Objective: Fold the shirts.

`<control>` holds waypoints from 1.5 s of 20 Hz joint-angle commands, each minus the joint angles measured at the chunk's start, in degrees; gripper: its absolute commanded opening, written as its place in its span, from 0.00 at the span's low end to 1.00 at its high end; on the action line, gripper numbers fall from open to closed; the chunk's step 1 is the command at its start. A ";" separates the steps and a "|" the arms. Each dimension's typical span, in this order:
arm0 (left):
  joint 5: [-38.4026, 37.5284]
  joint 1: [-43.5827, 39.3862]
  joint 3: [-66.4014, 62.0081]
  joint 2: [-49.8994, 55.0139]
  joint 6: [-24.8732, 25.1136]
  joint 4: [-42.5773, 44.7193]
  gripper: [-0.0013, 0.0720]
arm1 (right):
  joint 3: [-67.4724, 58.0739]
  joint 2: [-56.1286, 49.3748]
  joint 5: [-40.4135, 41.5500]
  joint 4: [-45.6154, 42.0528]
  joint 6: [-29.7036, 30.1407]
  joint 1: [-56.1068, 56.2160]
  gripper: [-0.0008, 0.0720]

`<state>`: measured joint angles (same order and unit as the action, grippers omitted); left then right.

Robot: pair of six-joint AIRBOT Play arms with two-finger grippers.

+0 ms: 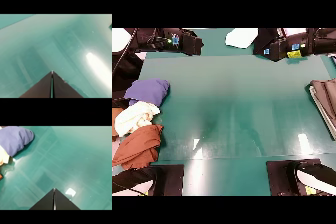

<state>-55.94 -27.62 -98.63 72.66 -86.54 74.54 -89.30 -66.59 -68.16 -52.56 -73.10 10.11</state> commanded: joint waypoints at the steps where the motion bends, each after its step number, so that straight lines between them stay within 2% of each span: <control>1: 0.00 0.00 0.00 0.00 0.00 0.00 0.05 | -0.02 0.02 -0.02 0.07 0.07 0.17 0.04; 12: 0.57 -0.02 0.00 0.02 -0.46 -0.61 0.05 | -0.02 0.02 0.11 0.04 0.07 0.15 0.04; 14: 3.34 0.28 0.00 0.00 1.66 1.18 0.05 | 0.00 0.02 0.11 0.04 0.07 0.15 0.04; 15: 3.43 0.96 0.00 0.00 2.08 5.57 0.11 | 0.00 0.02 0.09 0.04 0.07 0.15 0.04; 16: 1.97 2.43 0.02 0.07 0.17 11.82 0.55 | 0.00 0.02 0.04 0.07 0.07 0.15 0.04; 17: -0.20 4.57 0.07 0.28 -4.11 17.44 0.89 | -0.02 0.02 -0.13 0.09 0.07 0.15 0.04; 18: -2.16 7.67 0.66 0.57 -7.63 21.92 0.90 | 0.00 0.02 -0.44 0.09 0.07 0.15 0.04; 21: -4.02 18.60 5.90 2.36 -9.64 24.02 0.90 | 0.00 0.02 -0.33 0.09 0.07 0.15 0.04; 24: -3.39 25.77 14.71 5.57 -9.88 24.02 0.90 | -0.02 0.02 -0.35 0.09 0.07 0.15 0.04; 27: 0.98 29.33 22.91 10.25 -9.88 24.13 0.90 | -0.02 0.02 -0.37 0.17 0.07 0.17 0.06; 28: 1.90 30.38 24.26 12.33 -10.03 24.11 0.90 | -0.02 0.02 -0.35 0.17 0.07 0.17 0.19; 29: 2.03 31.21 24.59 14.49 -10.14 24.11 0.90 | -0.02 0.02 -0.35 0.17 0.07 0.17 0.37; 30: 2.03 31.85 24.59 16.15 -10.12 24.09 0.90 | -0.02 0.02 -0.35 0.15 0.07 0.17 0.45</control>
<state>-55.64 1.17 -77.36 84.18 -96.16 98.10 -89.30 -66.59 -68.51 -52.42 -73.01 10.26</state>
